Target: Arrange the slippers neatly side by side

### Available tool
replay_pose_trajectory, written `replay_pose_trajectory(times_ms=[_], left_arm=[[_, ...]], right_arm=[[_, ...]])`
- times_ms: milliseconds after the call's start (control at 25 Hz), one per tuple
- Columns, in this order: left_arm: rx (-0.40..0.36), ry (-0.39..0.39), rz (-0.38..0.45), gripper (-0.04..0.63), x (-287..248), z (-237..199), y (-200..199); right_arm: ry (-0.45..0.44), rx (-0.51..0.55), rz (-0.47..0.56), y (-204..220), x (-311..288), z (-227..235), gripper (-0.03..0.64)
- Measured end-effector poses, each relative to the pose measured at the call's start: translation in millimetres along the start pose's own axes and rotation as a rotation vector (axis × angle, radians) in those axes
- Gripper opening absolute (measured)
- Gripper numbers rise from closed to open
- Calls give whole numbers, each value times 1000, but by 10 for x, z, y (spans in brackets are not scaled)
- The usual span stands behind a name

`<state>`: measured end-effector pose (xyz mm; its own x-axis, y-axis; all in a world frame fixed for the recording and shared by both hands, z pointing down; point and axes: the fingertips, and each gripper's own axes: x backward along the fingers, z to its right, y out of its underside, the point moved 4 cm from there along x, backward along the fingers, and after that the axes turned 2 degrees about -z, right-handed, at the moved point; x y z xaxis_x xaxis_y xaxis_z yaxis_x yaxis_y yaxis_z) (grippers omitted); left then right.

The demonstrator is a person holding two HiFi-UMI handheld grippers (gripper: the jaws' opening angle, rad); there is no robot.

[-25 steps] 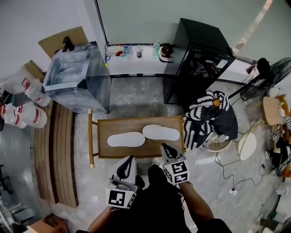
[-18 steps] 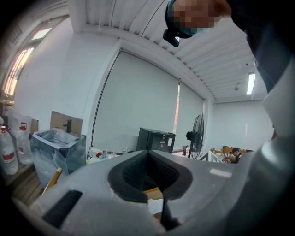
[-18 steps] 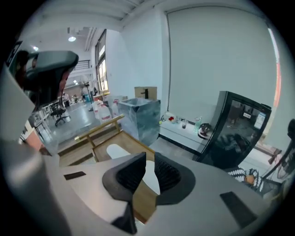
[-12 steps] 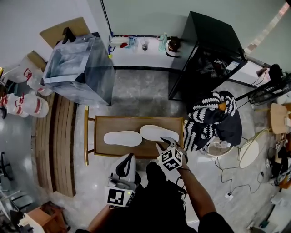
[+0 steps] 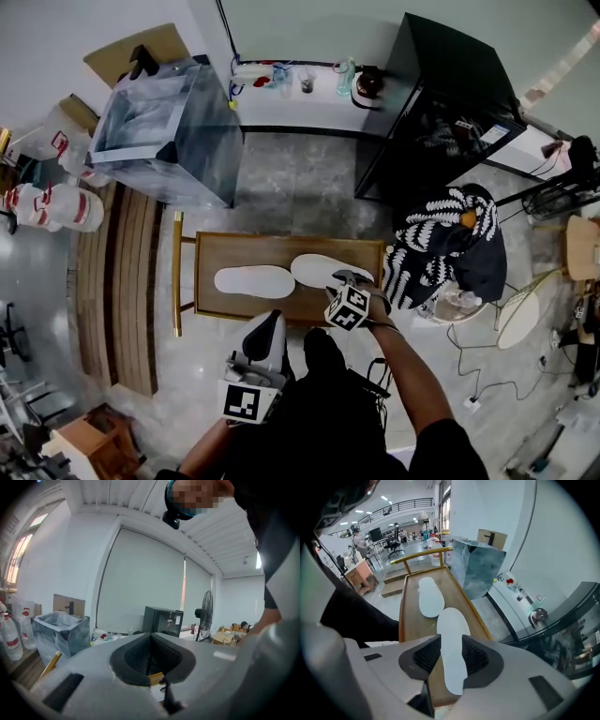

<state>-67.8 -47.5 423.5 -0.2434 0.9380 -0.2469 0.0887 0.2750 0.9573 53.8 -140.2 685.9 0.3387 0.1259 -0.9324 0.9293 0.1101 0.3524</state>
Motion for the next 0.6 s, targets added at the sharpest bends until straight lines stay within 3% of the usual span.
replay_pose_trajectory(times_ms=[600], left_arm=[[2, 51, -71, 12, -90, -248, 153]], right_arm=[[-12, 42, -147, 205, -558, 46, 158]])
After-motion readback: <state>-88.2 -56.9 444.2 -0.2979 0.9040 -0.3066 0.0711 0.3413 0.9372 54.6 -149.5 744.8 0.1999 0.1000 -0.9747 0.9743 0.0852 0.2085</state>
